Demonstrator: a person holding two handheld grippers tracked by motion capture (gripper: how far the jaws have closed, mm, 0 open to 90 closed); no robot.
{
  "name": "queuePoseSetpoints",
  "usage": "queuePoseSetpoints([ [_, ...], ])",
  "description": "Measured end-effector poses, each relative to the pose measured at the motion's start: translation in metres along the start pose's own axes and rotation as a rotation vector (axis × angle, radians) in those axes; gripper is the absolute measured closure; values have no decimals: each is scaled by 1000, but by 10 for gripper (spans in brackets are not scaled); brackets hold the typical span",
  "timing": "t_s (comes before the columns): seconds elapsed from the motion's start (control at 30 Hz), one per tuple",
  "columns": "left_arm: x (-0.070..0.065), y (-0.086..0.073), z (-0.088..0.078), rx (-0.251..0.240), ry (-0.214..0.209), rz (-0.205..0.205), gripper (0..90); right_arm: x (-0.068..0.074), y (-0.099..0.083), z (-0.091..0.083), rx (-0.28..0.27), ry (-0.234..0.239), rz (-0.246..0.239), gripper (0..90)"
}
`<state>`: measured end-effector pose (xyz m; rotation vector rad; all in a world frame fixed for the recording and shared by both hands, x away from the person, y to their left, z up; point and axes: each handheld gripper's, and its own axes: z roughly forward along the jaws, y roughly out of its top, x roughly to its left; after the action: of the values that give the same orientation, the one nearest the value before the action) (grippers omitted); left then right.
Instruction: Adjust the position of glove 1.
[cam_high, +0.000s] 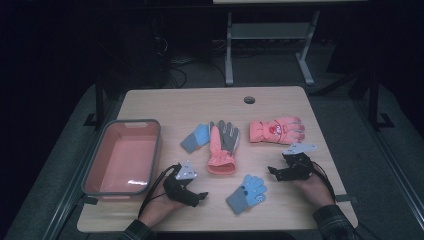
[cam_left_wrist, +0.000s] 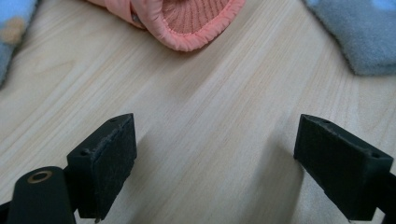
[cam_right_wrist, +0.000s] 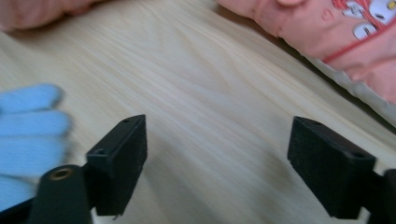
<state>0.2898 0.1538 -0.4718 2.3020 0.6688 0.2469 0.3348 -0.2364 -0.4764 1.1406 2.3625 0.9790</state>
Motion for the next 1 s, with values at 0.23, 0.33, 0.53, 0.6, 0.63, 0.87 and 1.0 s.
queuePoseSetpoints([
  [0.23,3,19,-12,-48,-24,-54,223,-6,-5,4,-20,10,53,119],
  [0.33,9,30,-18,-76,-17,-82,351,-6,-5,4,-18,13,57,118],
  [0.53,31,51,-17,-96,10,-143,674,-5,-5,3,-16,13,60,115],
  [0.6,38,57,-12,-85,44,-143,764,-5,-5,3,-15,14,61,114],
  [0.63,43,60,-9,-82,71,-137,819,-5,-5,3,-15,14,61,114],
  [0.87,67,77,15,-74,127,-171,894,-5,-5,3,-15,14,60,114],
  [1.0,79,83,32,-57,168,-180,893,-5,-5,3,-15,14,60,114],
])
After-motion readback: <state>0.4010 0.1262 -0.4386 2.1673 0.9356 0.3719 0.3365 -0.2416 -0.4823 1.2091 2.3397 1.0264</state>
